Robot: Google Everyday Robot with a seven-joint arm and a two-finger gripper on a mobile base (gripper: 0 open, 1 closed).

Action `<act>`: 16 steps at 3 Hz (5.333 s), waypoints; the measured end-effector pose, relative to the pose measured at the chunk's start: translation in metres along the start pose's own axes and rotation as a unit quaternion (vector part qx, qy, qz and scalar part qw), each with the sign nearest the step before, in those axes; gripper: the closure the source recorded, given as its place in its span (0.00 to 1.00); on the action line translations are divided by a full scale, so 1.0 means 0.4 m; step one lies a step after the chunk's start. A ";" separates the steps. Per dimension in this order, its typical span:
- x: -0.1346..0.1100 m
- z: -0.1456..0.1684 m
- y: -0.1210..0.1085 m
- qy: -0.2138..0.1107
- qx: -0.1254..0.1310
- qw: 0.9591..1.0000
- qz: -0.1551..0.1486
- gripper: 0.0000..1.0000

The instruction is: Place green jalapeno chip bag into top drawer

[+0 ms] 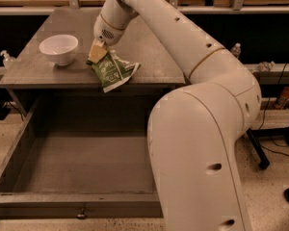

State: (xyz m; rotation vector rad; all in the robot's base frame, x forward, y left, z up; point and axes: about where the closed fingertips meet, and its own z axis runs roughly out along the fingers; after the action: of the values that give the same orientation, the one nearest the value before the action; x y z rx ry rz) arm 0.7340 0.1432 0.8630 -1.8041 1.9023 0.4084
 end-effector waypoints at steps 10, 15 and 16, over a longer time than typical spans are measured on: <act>-0.103 -0.068 0.466 -0.095 -0.073 0.921 -0.371 1.00; -0.024 0.138 0.483 -0.214 -0.085 0.875 -0.426 1.00; -0.027 0.174 0.509 -0.229 -0.104 0.839 -0.482 1.00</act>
Offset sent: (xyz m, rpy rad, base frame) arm -0.0946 -0.0062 0.1511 0.0521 -0.3176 0.2458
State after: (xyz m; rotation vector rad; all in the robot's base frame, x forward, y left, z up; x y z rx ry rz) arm 0.5423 0.2064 0.7878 -2.2622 0.5008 0.5981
